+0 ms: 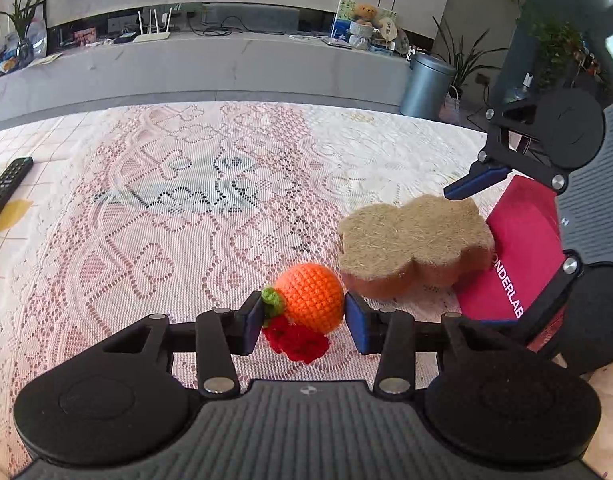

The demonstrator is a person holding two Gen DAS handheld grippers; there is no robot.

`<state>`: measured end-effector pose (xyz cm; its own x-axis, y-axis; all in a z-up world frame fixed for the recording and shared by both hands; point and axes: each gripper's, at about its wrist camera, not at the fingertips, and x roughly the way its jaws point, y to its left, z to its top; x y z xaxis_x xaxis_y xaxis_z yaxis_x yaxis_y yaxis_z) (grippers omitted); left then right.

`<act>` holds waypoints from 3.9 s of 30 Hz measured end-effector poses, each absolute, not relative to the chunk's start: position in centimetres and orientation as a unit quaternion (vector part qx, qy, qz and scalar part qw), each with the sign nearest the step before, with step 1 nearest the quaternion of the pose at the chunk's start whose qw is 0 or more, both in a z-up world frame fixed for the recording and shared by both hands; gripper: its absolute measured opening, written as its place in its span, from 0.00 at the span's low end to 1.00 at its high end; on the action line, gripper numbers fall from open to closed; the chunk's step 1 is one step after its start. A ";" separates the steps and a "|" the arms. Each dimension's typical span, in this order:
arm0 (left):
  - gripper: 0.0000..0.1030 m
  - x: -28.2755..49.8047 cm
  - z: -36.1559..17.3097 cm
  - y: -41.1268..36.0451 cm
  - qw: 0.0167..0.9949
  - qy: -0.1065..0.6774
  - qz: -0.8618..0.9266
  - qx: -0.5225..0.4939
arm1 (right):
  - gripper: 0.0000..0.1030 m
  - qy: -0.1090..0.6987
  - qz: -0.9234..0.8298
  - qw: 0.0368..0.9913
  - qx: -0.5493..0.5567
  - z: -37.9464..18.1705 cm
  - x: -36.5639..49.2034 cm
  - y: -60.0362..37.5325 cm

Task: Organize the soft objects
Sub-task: 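Lift and carry the crocheted fruit and sponge over the orange box, then lower both items into the orange box and open both grippers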

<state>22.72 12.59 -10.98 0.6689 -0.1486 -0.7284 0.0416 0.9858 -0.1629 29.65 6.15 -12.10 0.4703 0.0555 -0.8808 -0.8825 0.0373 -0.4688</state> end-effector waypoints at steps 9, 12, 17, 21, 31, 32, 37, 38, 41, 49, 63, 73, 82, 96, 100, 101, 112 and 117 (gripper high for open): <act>0.48 22.4 -11.0 12.4 0.913 0.399 -0.063 -0.060 | 0.76 0.380 0.343 0.617 -0.597 -13.6 30.5 6.7; 0.48 22.4 -10.9 12.4 0.913 0.398 -0.064 -0.059 | 0.58 0.378 0.331 0.625 -0.598 -13.6 30.8 6.8; 0.48 22.3 -10.8 12.2 0.916 0.393 -0.063 -0.050 | 0.37 0.378 0.326 0.648 -0.576 -12.6 31.0 6.8; 0.48 22.2 -10.5 12.3 0.919 0.387 -0.054 -0.047 | 0.28 0.363 0.317 0.679 -0.553 -11.6 30.9 6.8; 0.48 20.8 -7.7 12.4 0.931 0.361 -0.038 -0.044 | 0.26 0.346 0.296 0.798 -0.395 -6.3 30.2 5.3; 0.48 20.6 -7.4 12.3 0.931 0.359 -0.039 -0.046 | 0.26 0.344 0.292 0.811 -0.373 -5.7 30.0 4.9; 0.48 19.3 -6.0 11.5 0.935 0.348 -0.045 -0.049 | 0.26 0.337 0.276 0.856 -0.279 -3.0 28.4 2.4; 0.48 19.1 -5.6 11.3 0.936 0.344 -0.047 -0.049 | 0.26 0.332 0.270 0.864 -0.263 -2.4 27.7 1.7; 0.48 18.2 -4.3 10.2 0.941 0.331 -0.060 -0.047 | 0.26 0.322 0.252 0.885 -0.223 -0.9 26.2 -0.5; 0.48 16.8 -1.0 5.4 0.947 0.299 -0.112 -0.029 | 0.26 0.303 0.181 0.921 -0.163 2.7 22.5 -8.6; 0.48 17.9 0.9 -5.6 0.929 0.285 -0.235 0.025 | 0.26 0.339 0.052 0.933 -0.112 2.9 19.1 -24.2; 0.48 22.0 0.2 -13.7 0.906 0.307 -0.281 0.072 | 0.27 0.370 -0.007 0.926 -0.071 1.8 21.0 -33.4; 0.48 25.6 -3.0 -20.3 0.880 0.352 -0.310 0.076 | 0.27 0.423 -0.008 0.904 -0.058 -2.3 26.5 -36.9; 0.48 28.5 -7.9 -23.8 0.855 0.411 -0.307 0.082 | 0.31 0.471 0.010 0.880 -0.056 -7.0 32.3 -39.0; 0.48 28.4 -8.3 -23.9 0.853 0.415 -0.305 0.086 | 0.38 0.465 0.010 0.883 -0.061 -7.1 32.1 -39.0; 0.48 28.4 -8.3 -23.9 0.852 0.417 -0.305 0.089 | 0.39 0.463 0.009 0.884 -0.065 -7.0 31.9 -38.8; 0.62 27.2 -7.4 -24.0 0.850 0.413 -0.314 0.092 | 0.54 0.445 0.026 0.891 -0.084 -5.3 29.8 -36.6; 0.67 26.4 -5.8 -23.0 0.861 0.395 -0.308 0.089 | 0.59 0.440 0.023 0.893 -0.093 -4.4 28.9 -36.1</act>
<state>26.36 -23.04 -5.84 0.4973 -0.4607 -0.7351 0.6008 0.7942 -0.0913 28.86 -36.07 -4.38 0.6120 -0.0403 -0.7899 -0.1231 0.9817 -0.1455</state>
